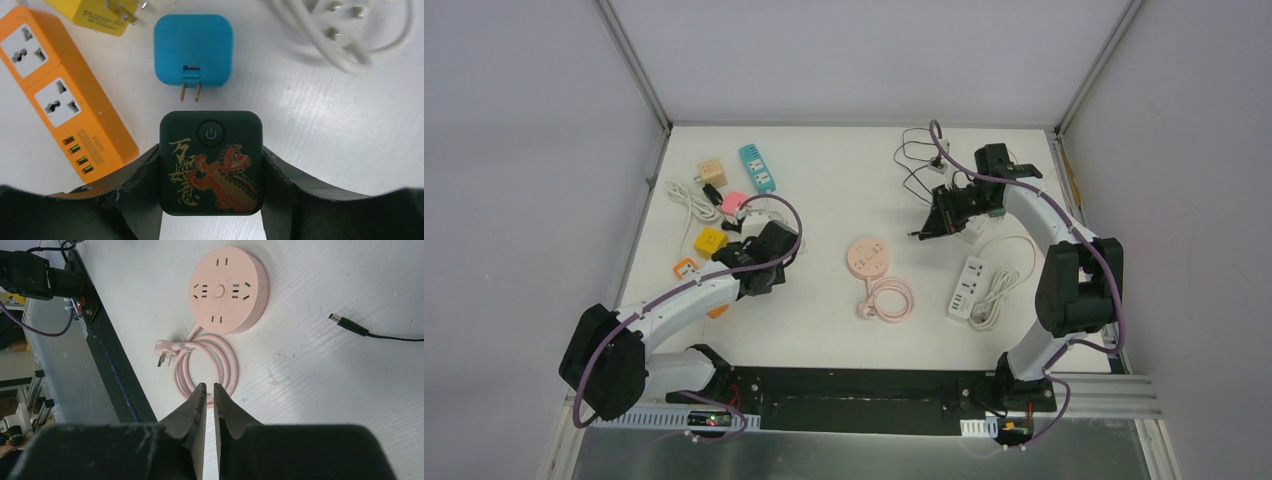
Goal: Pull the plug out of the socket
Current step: Place the plug at the center of the board, then reset both arms
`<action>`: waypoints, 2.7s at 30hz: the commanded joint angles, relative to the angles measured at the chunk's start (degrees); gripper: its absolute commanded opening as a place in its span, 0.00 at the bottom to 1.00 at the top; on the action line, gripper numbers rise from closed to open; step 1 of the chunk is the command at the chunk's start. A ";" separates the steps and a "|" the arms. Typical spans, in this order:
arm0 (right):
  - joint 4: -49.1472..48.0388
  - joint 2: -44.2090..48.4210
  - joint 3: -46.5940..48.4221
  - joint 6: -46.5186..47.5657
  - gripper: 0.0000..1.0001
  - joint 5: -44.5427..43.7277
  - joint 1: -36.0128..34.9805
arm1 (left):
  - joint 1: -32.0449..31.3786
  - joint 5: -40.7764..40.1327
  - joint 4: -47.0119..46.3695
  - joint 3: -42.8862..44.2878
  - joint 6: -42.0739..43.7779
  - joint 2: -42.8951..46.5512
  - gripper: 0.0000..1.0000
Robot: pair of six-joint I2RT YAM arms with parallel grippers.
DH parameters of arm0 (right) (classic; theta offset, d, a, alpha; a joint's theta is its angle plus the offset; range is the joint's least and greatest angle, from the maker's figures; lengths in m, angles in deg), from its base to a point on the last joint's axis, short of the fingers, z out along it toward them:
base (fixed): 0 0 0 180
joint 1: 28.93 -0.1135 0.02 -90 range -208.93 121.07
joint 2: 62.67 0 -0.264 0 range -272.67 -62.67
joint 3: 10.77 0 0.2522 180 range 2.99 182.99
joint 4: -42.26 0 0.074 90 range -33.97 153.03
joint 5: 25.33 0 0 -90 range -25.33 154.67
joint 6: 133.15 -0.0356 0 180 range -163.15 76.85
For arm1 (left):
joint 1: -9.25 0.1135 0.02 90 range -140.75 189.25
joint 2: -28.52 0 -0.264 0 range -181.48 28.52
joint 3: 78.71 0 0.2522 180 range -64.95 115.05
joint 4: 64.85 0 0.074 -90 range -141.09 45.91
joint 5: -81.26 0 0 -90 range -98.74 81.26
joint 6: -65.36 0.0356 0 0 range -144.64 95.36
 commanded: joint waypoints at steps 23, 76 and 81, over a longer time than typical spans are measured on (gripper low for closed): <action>-0.06 2.88 -0.17 1.68 0.14 1.03 0.67 | 1.73 -6.50 12.39 9.35 -6.32 -17.63 0.73; 2.66 6.68 0.47 6.47 0.46 -0.54 5.49 | 1.64 30.48 -23.93 2.01 13.78 12.83 0.99; 2.58 7.72 0.42 6.81 0.49 -0.57 5.77 | 1.64 31.71 -24.14 2.48 13.83 13.30 0.99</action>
